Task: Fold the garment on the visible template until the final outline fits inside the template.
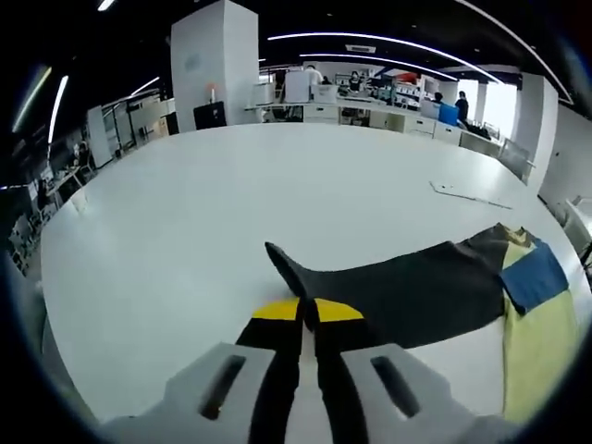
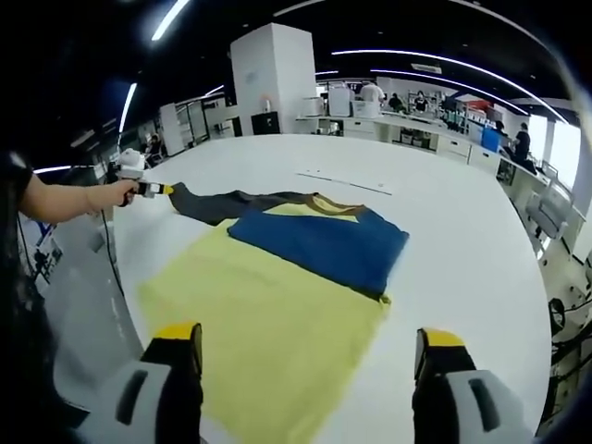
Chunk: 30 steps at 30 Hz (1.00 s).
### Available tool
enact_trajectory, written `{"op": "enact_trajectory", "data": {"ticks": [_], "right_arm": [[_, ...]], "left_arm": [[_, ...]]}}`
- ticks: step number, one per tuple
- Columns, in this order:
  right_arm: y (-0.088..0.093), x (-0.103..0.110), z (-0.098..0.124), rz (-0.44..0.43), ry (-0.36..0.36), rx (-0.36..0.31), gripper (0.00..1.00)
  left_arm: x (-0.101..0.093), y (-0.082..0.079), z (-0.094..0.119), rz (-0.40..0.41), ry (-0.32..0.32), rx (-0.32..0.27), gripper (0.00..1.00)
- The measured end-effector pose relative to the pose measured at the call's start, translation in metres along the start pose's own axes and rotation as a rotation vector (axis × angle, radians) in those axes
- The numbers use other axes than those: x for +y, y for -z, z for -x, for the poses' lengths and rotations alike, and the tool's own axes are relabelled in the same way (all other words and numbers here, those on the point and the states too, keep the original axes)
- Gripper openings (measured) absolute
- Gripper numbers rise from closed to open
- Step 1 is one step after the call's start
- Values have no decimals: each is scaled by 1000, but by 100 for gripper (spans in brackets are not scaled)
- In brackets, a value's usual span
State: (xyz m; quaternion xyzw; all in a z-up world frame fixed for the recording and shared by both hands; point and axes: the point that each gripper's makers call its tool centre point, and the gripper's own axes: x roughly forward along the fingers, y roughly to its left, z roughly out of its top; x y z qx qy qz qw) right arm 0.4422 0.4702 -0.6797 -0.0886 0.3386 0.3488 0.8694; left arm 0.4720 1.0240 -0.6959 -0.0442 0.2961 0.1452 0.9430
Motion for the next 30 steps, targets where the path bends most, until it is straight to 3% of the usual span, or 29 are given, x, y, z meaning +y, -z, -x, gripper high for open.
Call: {"op": "enact_trajectory", "data": {"ticks": [14,20,23,30], "right_arm": [[-2,14,-2,38,-53,-2,99],[-4,19,1,44,-79,-27,99],[-1,23,1,83,-94,-19,100],[-1,28,1,78,-113,-26,99]], "left_arm": [[-47,-23,10,-75,85,-45,1],[-74,-35,10,-167,129,-70,1],[-90,-41,11,-164,157,-89,1],[-122,-52,13,-178,207,-113,1]]}}
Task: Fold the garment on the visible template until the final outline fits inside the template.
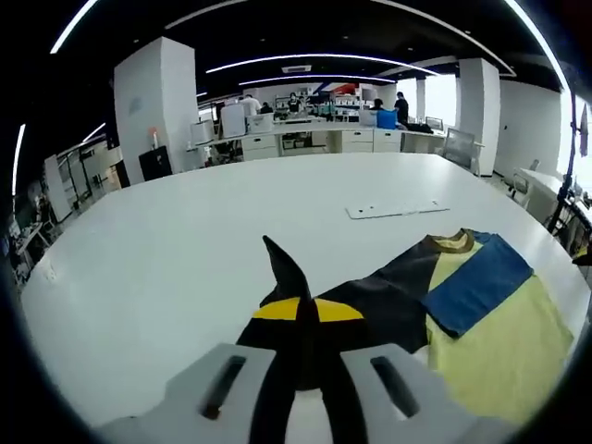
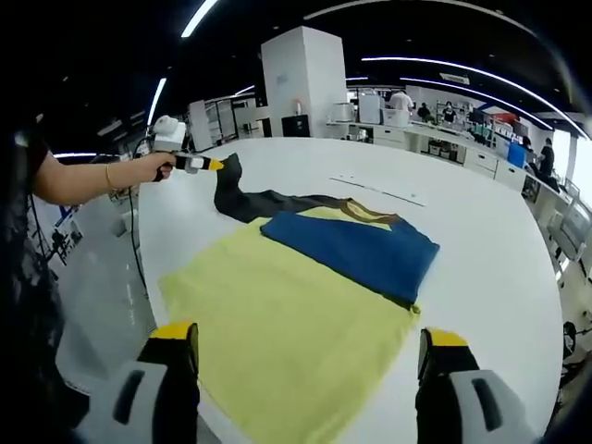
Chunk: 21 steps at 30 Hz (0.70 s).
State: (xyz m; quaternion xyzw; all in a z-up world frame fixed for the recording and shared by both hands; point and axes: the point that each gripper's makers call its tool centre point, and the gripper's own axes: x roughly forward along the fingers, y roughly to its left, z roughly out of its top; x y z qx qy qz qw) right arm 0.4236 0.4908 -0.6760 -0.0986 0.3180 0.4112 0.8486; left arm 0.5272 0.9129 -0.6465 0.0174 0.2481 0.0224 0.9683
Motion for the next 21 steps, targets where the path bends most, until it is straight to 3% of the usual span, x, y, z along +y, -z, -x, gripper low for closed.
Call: {"op": "enact_trajectory", "data": {"ticks": [7,21], "right_arm": [[-2,2,0,3,-11,-14,100],[3,5,0,-9,-11,-16,100]], "left_arm": [[-35,-19,-7,70,67,-45,1],[-98,-49,-20,87,151,-95,1]]}}
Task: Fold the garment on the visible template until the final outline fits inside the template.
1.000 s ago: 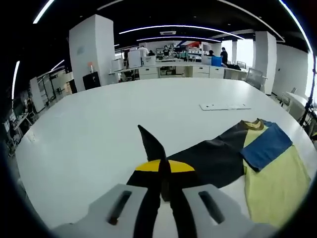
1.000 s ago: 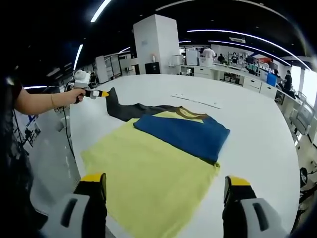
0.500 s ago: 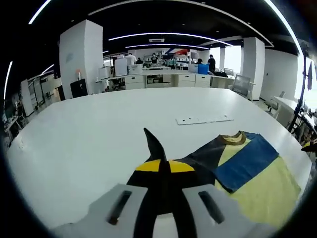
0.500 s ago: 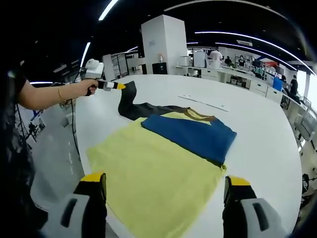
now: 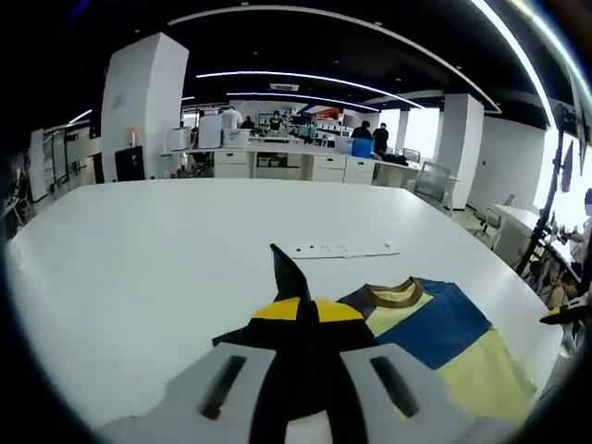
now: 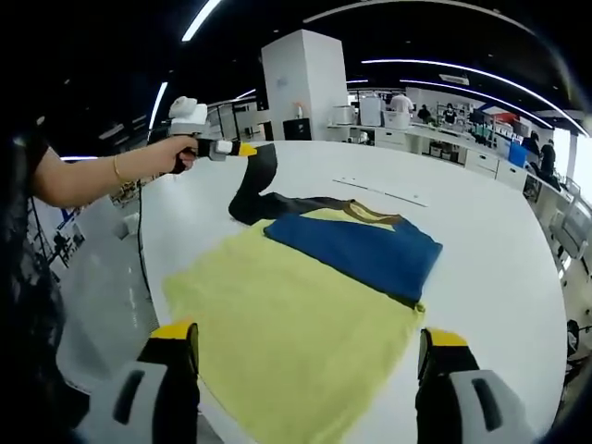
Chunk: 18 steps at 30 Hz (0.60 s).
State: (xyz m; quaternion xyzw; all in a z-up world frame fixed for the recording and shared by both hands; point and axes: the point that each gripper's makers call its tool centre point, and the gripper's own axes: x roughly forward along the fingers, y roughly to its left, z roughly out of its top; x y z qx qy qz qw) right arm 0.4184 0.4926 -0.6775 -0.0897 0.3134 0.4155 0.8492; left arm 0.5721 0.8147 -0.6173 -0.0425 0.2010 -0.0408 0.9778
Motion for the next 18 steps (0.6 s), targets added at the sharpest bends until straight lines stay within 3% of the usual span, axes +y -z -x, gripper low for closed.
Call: {"op": "enact_trajectory", "data": {"ticks": [18], "right_arm": [[6,2,-1,-11,-5,12,99]], "left_arm": [[-86,-12,-33,17,155,-10,1]]}}
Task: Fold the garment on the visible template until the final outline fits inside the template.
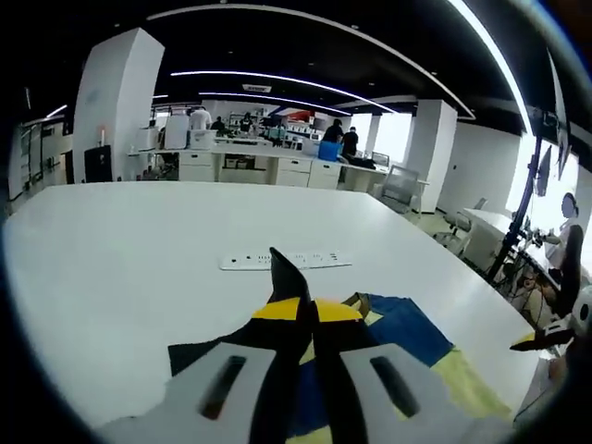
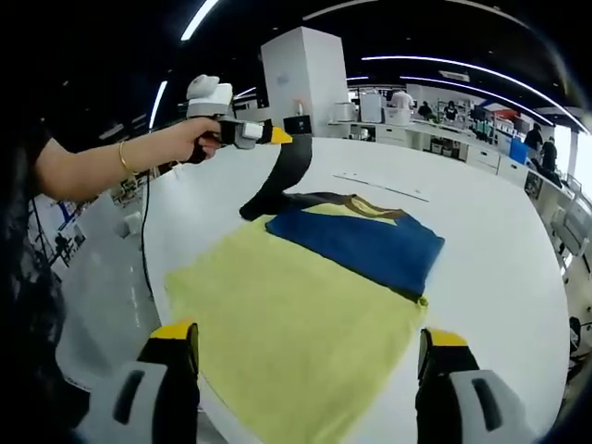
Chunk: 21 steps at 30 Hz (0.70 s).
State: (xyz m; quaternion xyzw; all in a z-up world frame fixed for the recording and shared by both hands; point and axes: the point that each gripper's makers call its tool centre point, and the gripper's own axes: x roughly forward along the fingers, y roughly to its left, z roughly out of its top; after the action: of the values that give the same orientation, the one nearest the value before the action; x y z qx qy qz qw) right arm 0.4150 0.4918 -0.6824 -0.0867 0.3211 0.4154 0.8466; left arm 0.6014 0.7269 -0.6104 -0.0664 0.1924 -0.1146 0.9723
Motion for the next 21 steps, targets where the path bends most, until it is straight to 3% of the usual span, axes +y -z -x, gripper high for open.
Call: {"op": "enact_trajectory", "data": {"ticks": [11,21], "right_arm": [[7,-6,4,-6,17,14,99],[7,-13,7,-8,36,15,100]], "left_arm": [[-58,7,-30,-21,101,22,1],[-90,12,-47,-32,162,37,1]]}}
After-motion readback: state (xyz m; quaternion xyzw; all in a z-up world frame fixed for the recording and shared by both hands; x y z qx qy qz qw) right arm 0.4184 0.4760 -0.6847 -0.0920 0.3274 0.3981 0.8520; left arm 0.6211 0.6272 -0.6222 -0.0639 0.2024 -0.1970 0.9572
